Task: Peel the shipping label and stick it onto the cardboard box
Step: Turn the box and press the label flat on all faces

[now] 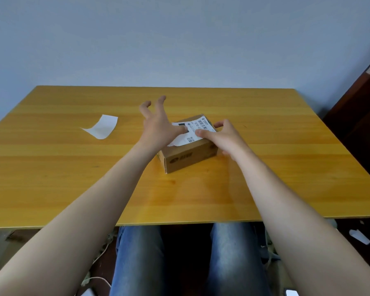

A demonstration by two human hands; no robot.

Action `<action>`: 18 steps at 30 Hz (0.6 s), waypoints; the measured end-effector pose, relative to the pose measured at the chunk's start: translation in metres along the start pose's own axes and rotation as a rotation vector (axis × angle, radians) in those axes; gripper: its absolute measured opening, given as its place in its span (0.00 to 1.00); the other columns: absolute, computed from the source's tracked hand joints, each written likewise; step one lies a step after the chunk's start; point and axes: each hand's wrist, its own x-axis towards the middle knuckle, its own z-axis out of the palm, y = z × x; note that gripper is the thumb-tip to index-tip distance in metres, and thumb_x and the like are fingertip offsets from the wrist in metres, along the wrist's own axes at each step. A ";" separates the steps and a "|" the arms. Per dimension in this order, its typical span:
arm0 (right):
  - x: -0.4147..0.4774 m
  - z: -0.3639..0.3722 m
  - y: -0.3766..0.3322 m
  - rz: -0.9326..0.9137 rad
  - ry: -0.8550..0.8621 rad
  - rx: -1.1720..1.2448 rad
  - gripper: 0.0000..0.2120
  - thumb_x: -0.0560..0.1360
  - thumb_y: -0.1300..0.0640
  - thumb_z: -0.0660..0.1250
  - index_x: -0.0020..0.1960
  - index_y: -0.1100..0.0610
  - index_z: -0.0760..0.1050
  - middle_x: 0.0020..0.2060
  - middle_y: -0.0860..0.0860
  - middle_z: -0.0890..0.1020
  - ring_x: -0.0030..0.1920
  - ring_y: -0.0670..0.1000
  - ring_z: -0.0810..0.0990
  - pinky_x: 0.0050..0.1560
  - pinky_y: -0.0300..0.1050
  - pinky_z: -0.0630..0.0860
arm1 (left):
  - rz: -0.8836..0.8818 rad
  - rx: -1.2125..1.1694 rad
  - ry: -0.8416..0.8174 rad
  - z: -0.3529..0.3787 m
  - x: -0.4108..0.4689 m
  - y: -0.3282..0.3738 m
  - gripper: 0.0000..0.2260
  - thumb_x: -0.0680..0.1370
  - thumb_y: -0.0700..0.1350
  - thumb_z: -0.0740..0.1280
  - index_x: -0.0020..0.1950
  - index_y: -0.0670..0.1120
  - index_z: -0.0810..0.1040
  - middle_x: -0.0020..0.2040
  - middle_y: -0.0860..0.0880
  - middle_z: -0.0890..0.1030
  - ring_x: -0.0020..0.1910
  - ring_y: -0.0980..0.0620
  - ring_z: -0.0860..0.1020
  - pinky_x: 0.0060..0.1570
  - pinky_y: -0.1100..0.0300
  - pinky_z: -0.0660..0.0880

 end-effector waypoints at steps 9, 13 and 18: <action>0.004 0.006 -0.006 0.061 -0.045 -0.031 0.32 0.75 0.35 0.71 0.70 0.50 0.66 0.61 0.48 0.76 0.60 0.55 0.78 0.58 0.61 0.81 | -0.083 0.116 -0.022 0.027 0.010 0.002 0.51 0.72 0.62 0.78 0.85 0.57 0.48 0.78 0.39 0.59 0.77 0.33 0.63 0.67 0.41 0.71; 0.007 0.006 -0.008 0.071 -0.048 -0.069 0.30 0.74 0.34 0.71 0.67 0.49 0.66 0.61 0.49 0.76 0.60 0.56 0.78 0.56 0.61 0.82 | -0.131 0.146 -0.024 0.029 0.016 0.002 0.50 0.73 0.64 0.76 0.85 0.56 0.48 0.75 0.40 0.70 0.76 0.36 0.65 0.61 0.43 0.73; 0.006 0.004 -0.010 0.062 -0.063 -0.082 0.36 0.72 0.34 0.73 0.71 0.48 0.66 0.64 0.49 0.77 0.60 0.56 0.79 0.53 0.61 0.83 | -0.097 0.198 -0.054 0.028 0.022 -0.005 0.47 0.70 0.69 0.75 0.81 0.56 0.58 0.71 0.44 0.77 0.73 0.38 0.71 0.59 0.44 0.77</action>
